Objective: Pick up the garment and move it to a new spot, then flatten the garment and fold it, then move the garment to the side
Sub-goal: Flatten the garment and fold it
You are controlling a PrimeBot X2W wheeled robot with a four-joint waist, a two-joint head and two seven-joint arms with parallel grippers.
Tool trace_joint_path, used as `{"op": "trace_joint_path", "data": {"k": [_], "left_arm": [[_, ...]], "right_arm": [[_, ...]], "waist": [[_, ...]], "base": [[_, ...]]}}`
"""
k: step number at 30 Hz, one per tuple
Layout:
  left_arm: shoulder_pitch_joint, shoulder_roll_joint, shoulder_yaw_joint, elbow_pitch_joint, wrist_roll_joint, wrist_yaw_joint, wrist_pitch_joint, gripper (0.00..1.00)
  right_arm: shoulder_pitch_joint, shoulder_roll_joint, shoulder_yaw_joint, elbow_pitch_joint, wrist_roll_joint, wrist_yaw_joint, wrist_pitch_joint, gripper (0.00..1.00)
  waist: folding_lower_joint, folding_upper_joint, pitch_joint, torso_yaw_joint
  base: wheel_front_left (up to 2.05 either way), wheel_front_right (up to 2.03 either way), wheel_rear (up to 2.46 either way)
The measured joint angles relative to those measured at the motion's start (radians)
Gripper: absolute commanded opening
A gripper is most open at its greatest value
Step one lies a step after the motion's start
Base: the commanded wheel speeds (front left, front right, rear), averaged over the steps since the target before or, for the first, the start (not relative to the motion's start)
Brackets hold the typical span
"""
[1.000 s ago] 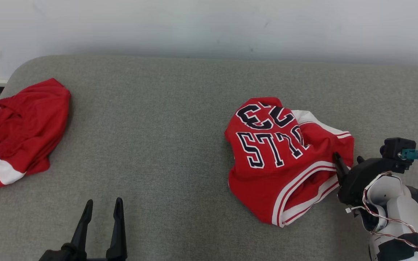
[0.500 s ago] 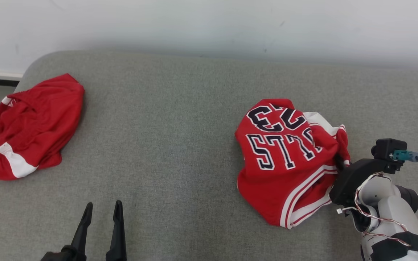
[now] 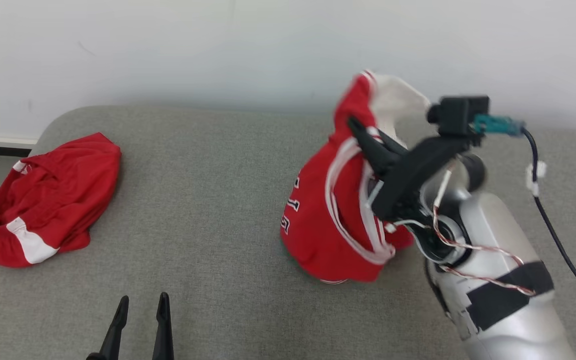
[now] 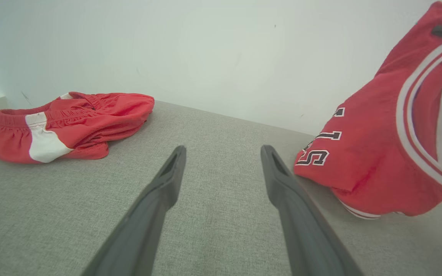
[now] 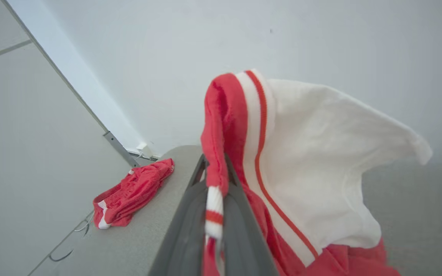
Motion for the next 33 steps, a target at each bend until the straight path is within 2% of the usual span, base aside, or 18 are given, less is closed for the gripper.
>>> {"op": "trace_joint_path", "data": {"k": [5, 6, 9, 14, 19, 25, 33], "left_arm": [[0.012, 0.000, -0.005, 0.000, -0.001, 0.000, 0.000, 1.00], [0.012, 0.000, -0.005, 0.000, -0.001, 0.000, 0.000, 1.00], [0.012, 0.000, -0.009, -0.003, -0.001, 0.000, 0.000, 1.00], [0.011, 0.000, -0.007, -0.004, -0.001, 0.000, 0.000, 1.00], [0.011, 0.000, -0.004, -0.010, -0.002, 0.000, 0.000, 1.00], [0.011, 0.000, 0.007, -0.013, -0.007, 0.000, 0.000, 1.00], [-0.006, 0.000, 0.004, -0.021, -0.008, 0.000, 0.000, 1.00]], "right_arm": [[-0.120, 0.001, 0.168, -0.045, 0.291, 0.000, -0.025, 0.00], [-0.120, 0.001, 0.168, -0.045, 0.291, 0.000, -0.025, 0.00], [-0.236, 0.001, 0.254, -0.039, 0.341, 0.000, -0.087, 0.00], [-0.426, 0.002, 0.331, -0.009, 0.429, 0.000, -0.229, 0.00], [-0.565, 0.002, 0.334, 0.122, 0.441, 0.000, -0.343, 0.00], [-0.530, 0.000, 0.317, 0.330, 0.377, 0.000, -0.354, 0.00], [-0.337, -0.128, 0.242, 0.557, 0.266, 0.000, -0.388, 0.00]], "waist": [[0.0000, 0.0000, -0.011, 0.016], [0.0000, 0.0000, -0.011, 0.016], [0.0000, 0.0000, -0.010, 0.027], [0.0000, 0.0000, -0.006, 0.043], [0.0000, 0.0000, 0.003, 0.045], [0.0000, 0.0000, 0.013, 0.026], [0.0001, 0.0000, 0.039, -0.019]], "base": [[0.00, 0.00, 0.00], [0.00, 0.00, 0.00], [0.00, 0.00, 0.00], [0.00, 0.00, 0.00], [0.00, 0.00, 0.00], [0.00, 0.00, 0.00], [0.00, 0.00, 0.00]]}}
